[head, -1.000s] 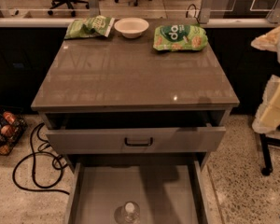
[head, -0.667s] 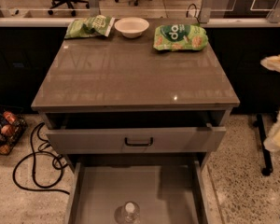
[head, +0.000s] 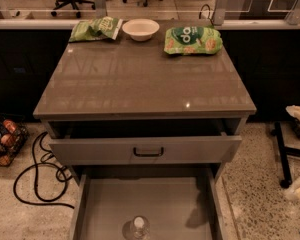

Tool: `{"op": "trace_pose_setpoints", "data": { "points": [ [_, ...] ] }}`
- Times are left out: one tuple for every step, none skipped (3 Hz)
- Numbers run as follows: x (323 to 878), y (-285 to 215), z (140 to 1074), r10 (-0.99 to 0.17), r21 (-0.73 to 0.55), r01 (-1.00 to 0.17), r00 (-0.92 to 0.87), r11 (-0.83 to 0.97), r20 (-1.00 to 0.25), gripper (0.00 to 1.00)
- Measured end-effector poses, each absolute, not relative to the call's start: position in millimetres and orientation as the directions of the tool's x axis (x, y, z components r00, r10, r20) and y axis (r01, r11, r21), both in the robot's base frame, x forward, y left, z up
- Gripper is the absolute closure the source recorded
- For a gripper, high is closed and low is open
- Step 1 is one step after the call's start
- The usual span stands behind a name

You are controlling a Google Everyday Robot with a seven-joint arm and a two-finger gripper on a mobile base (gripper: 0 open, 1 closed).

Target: Pick water bottle from middle drawer and place on counter

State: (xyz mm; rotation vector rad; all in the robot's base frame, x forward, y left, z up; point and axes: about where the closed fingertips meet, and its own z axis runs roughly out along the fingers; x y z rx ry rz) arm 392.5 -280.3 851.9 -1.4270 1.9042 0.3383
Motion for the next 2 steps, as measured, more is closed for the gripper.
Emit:
{"op": "trace_pose_setpoints", "data": {
  "points": [
    [383,-280,821,-0.673,-0.247,-0.909,-0.048,0.335,-0.738,0.00],
    [373,-278,791,-0.629,-0.261,-0.915,0.011,0.306,-0.777,0.00]
  ]
}}
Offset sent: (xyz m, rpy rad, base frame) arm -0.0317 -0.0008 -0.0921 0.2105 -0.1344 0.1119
